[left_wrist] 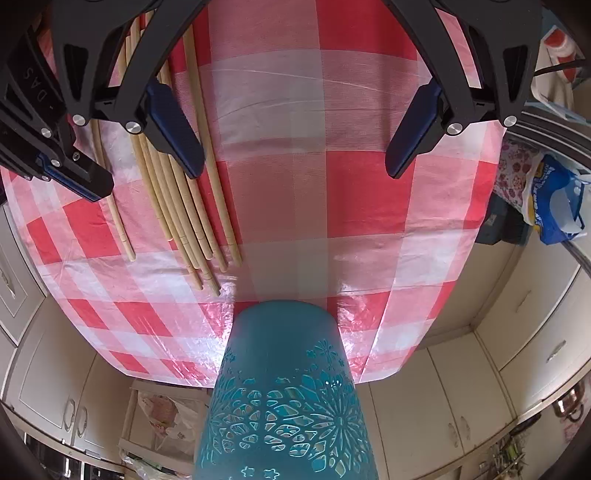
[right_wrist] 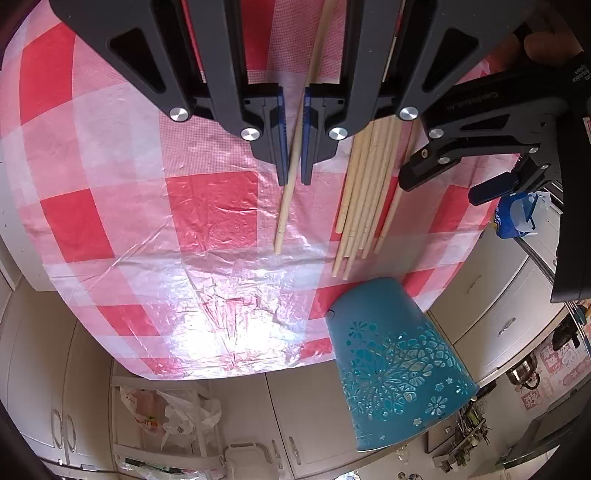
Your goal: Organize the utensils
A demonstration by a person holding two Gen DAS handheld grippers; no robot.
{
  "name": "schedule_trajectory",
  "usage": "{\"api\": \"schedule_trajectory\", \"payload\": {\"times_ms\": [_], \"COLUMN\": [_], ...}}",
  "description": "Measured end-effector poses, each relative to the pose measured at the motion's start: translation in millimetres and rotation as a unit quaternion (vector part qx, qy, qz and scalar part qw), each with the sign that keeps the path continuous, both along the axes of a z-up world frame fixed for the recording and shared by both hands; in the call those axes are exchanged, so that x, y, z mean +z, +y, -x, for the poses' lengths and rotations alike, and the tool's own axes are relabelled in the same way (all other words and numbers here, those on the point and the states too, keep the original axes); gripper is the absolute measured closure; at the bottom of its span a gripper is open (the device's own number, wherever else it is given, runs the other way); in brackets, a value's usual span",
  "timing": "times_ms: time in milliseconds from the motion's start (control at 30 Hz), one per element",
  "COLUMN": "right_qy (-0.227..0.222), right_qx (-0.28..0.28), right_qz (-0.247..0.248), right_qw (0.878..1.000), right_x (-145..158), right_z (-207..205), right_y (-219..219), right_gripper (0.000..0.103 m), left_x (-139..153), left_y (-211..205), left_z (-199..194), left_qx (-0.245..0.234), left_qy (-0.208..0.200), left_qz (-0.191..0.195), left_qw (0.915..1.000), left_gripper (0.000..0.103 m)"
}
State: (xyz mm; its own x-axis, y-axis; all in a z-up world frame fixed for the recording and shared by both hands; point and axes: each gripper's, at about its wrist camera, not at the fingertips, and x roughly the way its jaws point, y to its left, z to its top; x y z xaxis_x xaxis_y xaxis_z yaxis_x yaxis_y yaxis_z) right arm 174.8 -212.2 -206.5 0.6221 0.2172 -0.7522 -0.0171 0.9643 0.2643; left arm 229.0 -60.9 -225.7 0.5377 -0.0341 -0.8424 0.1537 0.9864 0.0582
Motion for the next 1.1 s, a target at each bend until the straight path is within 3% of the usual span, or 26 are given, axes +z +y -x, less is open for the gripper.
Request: {"api": "schedule_trajectory", "payload": {"times_ms": [367, 533, 600, 767, 900, 1000, 1100], "right_qy": [0.009, 0.019, 0.025, 0.032, 0.037, 0.036, 0.036], "right_qx": [0.021, 0.041, 0.046, 0.052, 0.062, 0.069, 0.071], "right_qz": [0.050, 0.053, 0.051, 0.065, 0.090, 0.103, 0.098], "right_qw": [0.998, 0.998, 0.997, 0.996, 0.993, 0.992, 0.992], "right_x": [2.5, 3.2, 3.8, 4.7, 5.2, 5.1, 4.7], "right_z": [-16.5, -17.0, -15.2, -20.7, -27.8, -28.0, -27.2], "right_y": [12.4, 12.7, 11.7, 15.1, 22.1, 24.6, 23.0], "right_gripper": [0.095, 0.097, 0.097, 0.095, 0.095, 0.095, 0.096], "left_x": [2.1, 5.7, 6.8, 10.5, 11.5, 10.1, 7.7], "left_y": [-9.1, -4.1, 1.0, 18.6, 22.1, 20.2, 10.7], "left_z": [-11.4, -5.8, -2.4, -0.4, -8.5, -14.2, -13.6], "left_qx": [-0.022, -0.043, -0.051, -0.064, -0.044, -0.039, -0.061], "left_qy": [-0.001, -0.004, 0.001, 0.023, 0.022, 0.025, 0.013], "left_qz": [-0.011, 0.010, 0.021, 0.054, 0.045, 0.040, 0.027], "left_qw": [0.9997, 0.9990, 0.9985, 0.9962, 0.9978, 0.9981, 0.9977], "left_gripper": [0.025, 0.076, 0.083, 0.083, 0.065, 0.064, 0.092]}}
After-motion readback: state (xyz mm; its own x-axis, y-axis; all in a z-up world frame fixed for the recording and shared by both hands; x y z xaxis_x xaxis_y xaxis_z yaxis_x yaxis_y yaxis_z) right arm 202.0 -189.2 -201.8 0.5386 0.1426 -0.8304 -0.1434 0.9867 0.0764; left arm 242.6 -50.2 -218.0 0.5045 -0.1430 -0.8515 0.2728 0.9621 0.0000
